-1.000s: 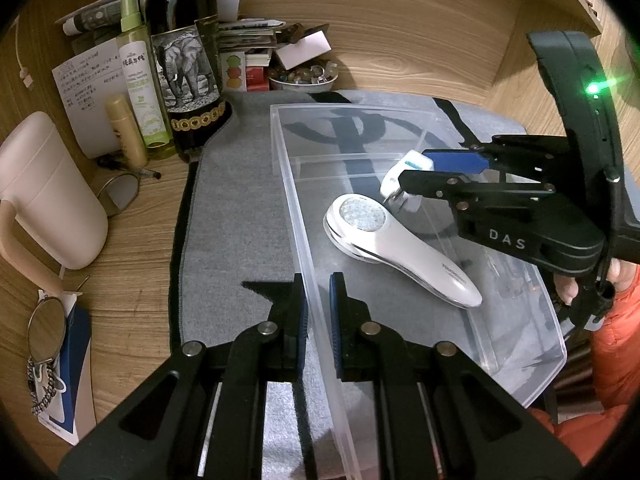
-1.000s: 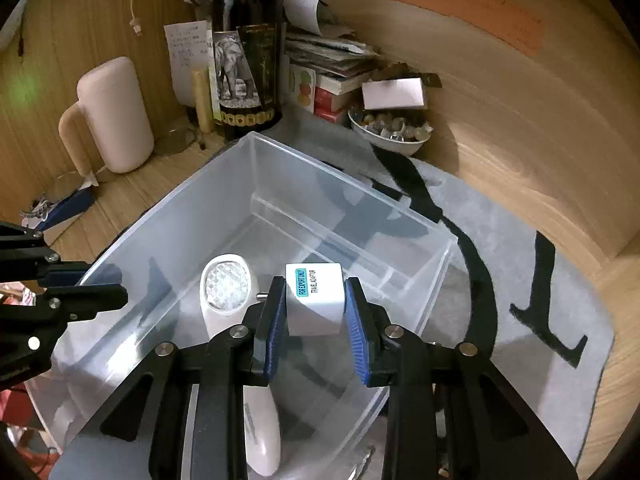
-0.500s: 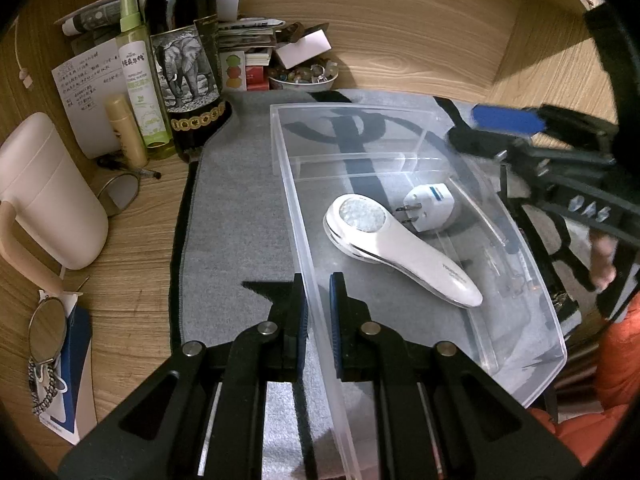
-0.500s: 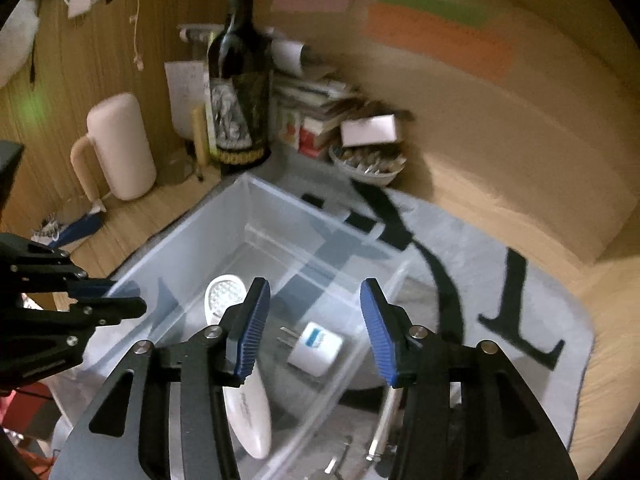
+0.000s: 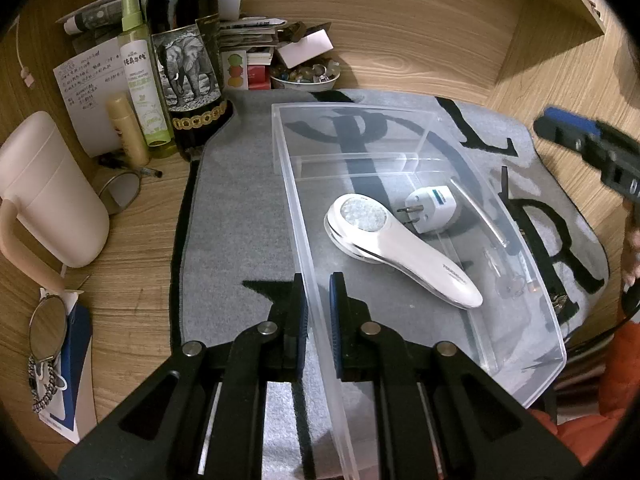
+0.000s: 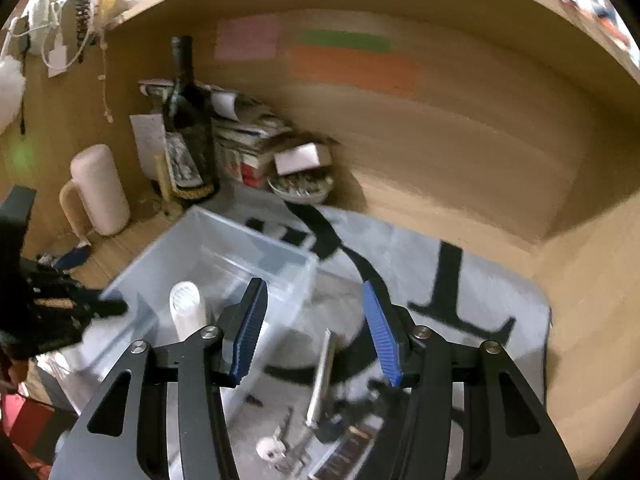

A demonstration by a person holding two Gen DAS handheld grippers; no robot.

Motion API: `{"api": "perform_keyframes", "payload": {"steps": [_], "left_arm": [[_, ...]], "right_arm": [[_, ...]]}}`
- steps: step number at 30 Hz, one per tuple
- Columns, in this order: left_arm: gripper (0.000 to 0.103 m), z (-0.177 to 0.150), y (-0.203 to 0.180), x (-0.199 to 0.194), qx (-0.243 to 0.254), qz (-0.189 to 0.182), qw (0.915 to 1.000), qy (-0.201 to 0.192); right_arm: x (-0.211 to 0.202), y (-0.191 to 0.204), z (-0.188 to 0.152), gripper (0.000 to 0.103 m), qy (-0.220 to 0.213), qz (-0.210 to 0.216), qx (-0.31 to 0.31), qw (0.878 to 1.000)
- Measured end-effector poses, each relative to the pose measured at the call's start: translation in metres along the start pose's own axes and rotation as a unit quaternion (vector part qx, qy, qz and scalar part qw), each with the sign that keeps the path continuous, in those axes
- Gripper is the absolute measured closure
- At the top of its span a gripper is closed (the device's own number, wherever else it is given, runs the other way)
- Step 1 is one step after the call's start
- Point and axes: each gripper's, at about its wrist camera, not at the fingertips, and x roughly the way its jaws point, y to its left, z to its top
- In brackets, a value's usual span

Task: Organize rigid objects
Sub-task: 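Move the right tool to the black-and-gold battery pack and grasp it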

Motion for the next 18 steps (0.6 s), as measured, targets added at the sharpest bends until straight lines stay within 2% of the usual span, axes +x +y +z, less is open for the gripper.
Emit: {"api": "perform_keyframes", "payload": {"steps": [12,18], "left_arm": [[0.093,-0.001,0.001,0.000,0.000,0.002,1.0000,0.000],[0.093,-0.001,0.001,0.000,0.000,0.005,1.0000,0.000]], "right_arm": [[0.022,-0.025,-0.074,0.056,0.095,-0.028,0.039,0.994],[0.030,-0.030,-0.106,0.056,0.136,-0.020,0.058,0.989]]}}
